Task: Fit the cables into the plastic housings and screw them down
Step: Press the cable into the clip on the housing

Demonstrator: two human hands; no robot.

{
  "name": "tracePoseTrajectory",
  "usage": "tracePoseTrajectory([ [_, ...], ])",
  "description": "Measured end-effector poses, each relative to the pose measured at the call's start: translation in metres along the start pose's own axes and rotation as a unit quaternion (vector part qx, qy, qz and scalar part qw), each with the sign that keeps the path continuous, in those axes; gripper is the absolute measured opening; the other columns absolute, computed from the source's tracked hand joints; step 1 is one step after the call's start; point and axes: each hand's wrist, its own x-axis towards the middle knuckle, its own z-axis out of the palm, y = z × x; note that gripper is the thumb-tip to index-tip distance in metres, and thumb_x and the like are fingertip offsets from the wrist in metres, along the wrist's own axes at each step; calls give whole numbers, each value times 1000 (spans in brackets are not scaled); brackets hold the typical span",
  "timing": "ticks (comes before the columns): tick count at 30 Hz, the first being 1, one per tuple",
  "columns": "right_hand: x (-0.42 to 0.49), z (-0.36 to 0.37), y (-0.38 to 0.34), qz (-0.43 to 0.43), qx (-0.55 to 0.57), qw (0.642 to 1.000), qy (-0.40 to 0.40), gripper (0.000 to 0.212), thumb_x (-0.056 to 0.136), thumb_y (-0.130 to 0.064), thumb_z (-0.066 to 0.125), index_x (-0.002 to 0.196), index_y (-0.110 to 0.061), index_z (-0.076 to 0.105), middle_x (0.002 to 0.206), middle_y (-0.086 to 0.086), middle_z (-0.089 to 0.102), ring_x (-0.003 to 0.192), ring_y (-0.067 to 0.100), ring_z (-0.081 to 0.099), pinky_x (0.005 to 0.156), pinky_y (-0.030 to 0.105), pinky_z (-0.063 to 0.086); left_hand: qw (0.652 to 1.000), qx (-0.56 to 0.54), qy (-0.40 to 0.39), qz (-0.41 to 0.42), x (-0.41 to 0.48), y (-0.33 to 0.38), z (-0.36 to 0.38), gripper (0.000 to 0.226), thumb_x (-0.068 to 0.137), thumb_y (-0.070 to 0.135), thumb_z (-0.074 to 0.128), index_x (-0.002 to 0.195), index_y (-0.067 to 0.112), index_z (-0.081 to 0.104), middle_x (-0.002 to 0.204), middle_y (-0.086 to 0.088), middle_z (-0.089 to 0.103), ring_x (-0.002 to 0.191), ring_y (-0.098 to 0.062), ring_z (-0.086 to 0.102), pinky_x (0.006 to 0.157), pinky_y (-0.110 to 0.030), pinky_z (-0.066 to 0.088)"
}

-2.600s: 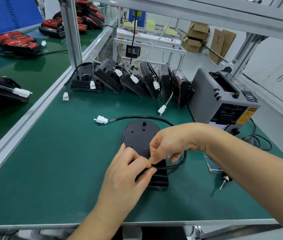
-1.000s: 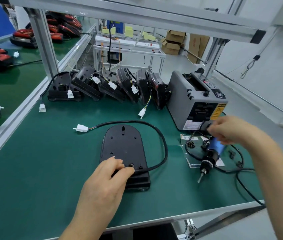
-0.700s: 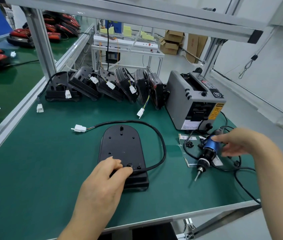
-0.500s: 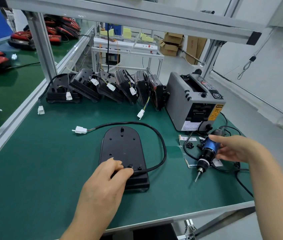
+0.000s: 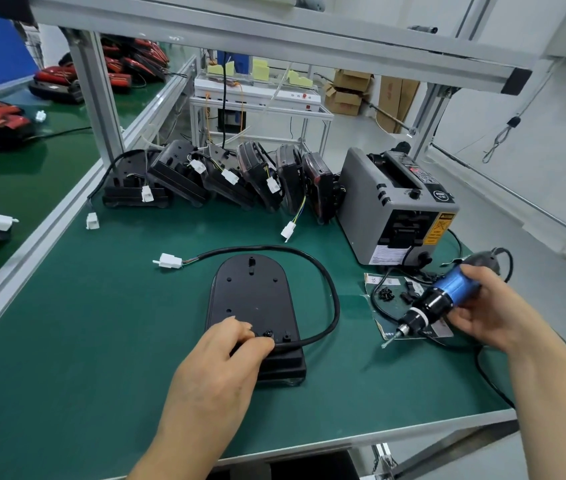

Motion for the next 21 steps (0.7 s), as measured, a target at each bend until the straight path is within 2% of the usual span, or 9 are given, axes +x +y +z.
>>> tracePoseTrajectory([
  [2, -4, 6, -2, -55, 102, 993, 5, 25, 85, -36, 61, 101, -18, 53, 94, 4, 60, 86, 20, 61, 74, 34, 54, 1000, 3, 0, -2, 1, 1, 0, 29, 65, -6, 80, 86, 12, 71, 80, 0, 55, 88, -15, 57, 58, -37, 56],
  [5, -10, 22, -9, -129, 240, 962, 19, 31, 80, -38, 67, 99, -19, 51, 94, 3, 52, 86, 20, 60, 83, 44, 55, 1000, 4, 9, 4, 1, 1, 0, 20, 74, -3, 74, 85, 12, 70, 81, 0, 54, 84, -17, 60, 58, -36, 56],
  [8, -14, 37, -14, -167, 313, 935, 2, 48, 79, -39, 67, 112, -10, 47, 97, 10, 54, 87, 31, 69, 78, 45, 58, 1000, 0, 7, 3, 2, 1, -1, 18, 75, -1, 71, 86, 13, 69, 83, 1, 53, 79, -19, 62, 57, -37, 55],
  [10, -18, 44, -14, -177, 327, 928, -14, 48, 83, -40, 62, 111, -4, 47, 101, 14, 63, 90, 30, 70, 74, 38, 58, 1000, -1, 3, -5, 2, 2, -1, 23, 72, -4, 76, 86, 13, 69, 83, 2, 53, 79, -20, 62, 56, -38, 55],
  [13, -23, 55, -13, -196, 337, 920, -41, 39, 85, -38, 57, 105, -6, 53, 105, 12, 69, 83, 20, 70, 68, 28, 57, 1000, -5, -1, -4, 2, 2, -1, 28, 69, -5, 79, 86, 14, 69, 83, 1, 53, 82, -19, 62, 57, -38, 56],
  [16, -33, 72, -16, -209, 327, 917, -90, 25, 85, -35, 55, 95, -13, 58, 91, 3, 69, 71, 13, 63, 59, 21, 51, 1000, -8, 7, 2, 2, 2, -1, 26, 71, -5, 78, 86, 14, 68, 82, 0, 54, 85, -18, 63, 58, -38, 56],
  [21, -57, 116, -24, -226, 307, 911, -158, 19, 83, -31, 58, 89, -14, 58, 75, 1, 59, 62, 13, 55, 55, 22, 48, 1000, -3, 13, 8, 2, 2, -1, 17, 74, -1, 73, 84, 12, 70, 82, -1, 55, 86, -19, 63, 60, -37, 57],
])
